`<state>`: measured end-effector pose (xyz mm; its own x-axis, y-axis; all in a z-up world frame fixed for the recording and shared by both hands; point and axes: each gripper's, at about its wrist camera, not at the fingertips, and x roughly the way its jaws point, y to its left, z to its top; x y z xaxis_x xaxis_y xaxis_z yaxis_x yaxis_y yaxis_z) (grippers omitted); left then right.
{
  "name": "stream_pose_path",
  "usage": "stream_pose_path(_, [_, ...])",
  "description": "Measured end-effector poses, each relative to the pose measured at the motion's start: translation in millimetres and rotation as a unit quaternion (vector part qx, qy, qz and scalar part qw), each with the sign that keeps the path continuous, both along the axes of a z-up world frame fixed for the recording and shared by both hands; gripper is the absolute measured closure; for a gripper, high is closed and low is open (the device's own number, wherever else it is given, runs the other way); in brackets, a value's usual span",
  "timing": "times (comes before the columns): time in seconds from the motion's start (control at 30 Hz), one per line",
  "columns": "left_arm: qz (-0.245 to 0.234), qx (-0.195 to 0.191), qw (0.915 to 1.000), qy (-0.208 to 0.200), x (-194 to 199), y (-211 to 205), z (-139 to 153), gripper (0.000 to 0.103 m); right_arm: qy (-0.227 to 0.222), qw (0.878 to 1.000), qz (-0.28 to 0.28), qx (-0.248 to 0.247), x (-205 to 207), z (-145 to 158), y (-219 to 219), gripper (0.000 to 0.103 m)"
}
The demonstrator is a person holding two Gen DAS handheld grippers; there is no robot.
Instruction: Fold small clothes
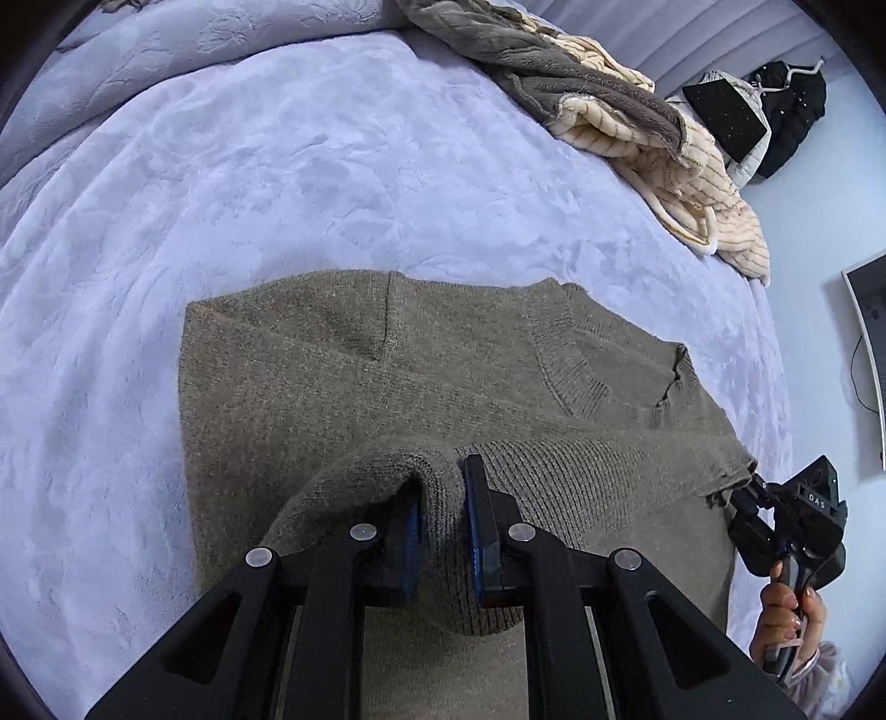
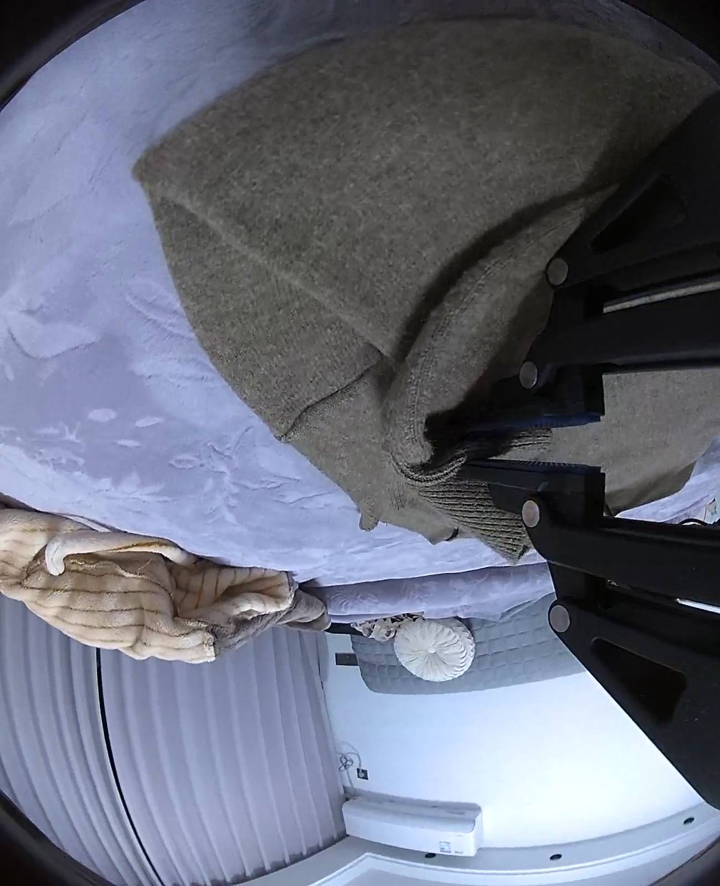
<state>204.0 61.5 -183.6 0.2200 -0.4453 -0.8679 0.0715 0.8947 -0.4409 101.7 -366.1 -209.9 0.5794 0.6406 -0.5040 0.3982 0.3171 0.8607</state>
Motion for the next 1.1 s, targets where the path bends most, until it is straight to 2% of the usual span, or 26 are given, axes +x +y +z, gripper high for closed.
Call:
stream_pose_path(0.1, [-0.003,-0.001,0.9998,-0.022,-6.5,3.4,24.0,0.084,0.001,0.999,0.013,-0.045,-5.5,21.3,-2.9,0.079])
stream_pose_path(0.17, [-0.015,0.002,0.9993,-0.035,-12.3,2.4,36.3,0.084,-0.007,0.996,0.02,-0.082,-9.7,38.8,-4.9,0.051])
stream_pose_path(0.27, [-0.039,0.02,0.9983,-0.04,-17.3,-1.6,43.2,0.084,-0.008,0.988,0.034,-0.151,-11.1,58.9,-4.7,0.05])
stream_pose_path(0.37, [-0.053,0.014,0.9979,-0.033,-13.9,-2.6,43.3,0.082,-0.004,0.977,0.046,-0.207,-11.7,68.2,-3.2,0.05])
stream_pose_path(0.4, [-0.056,0.003,0.9981,-0.024,-11.3,-2.9,40.7,0.054,-0.002,0.976,0.052,-0.213,-11.3,67.6,-2.4,0.05])
stream_pose_path(0.43, [-0.054,-0.01,0.9984,-0.013,-8.3,-3.1,37.0,0.037,-0.001,0.977,0.058,-0.205,-11.0,65.0,-1.5,0.05])
stream_pose_path(0.47, [-0.045,-0.006,0.9989,-0.013,-6.6,-3.7,34.8,0.014,0.0,0.98,0.061,-0.187,-10.0,61.0,-0.5,0.05])
stream_pose_path(0.53, [-0.043,0.02,0.9986,-0.024,-5.2,-7.7,32.5,0.013,0.0,0.99,0.064,-0.129,-8.6,48.8,4.3,0.05])
stream_pose_path(0.6, [-0.035,0.048,0.9978,-0.031,-5.3,-10.3,32.8,0.013,0.009,0.992,0.066,-0.109,-3.6,40.0,11.3,0.05])
stream_pose_path(0.73, [-0.022,0.122,0.988,-0.092,-6.3,-8.3,49.1,0.013,-0.027,0.99,0.042,-0.129,13.9,54.2,11.6,0.05])
stream_pose_path(0.8, [-0.027,0.13,0.987,-0.09,-2.2,-3.9,48.3,0.013,-0.03,0.987,0.023,-0.156,20.1,66.8,7.5,0.05])
stream_pose_path(0.87, [-0.034,0.115,0.9902,-0.072,1.1,0.8,43.5,0.013,-0.031,0.979,0.038,-0.198,23.5,80.8,12.6,0.05])
stream_pose_path(0.97, [-0.069,0.055,0.9948,-0.051,-0.4,-5.0,39.3,0.013,-0.044,0.964,0.103,-0.243,22.3,93.2,36.6,0.052])
stream_pose_path(1.1, [-0.124,0.001,0.9919,-0.029,-1.0,-39.8,23.7,0.013,-0.03,0.941,0.171,-0.29,33.3,81.5,66.4,0.054])
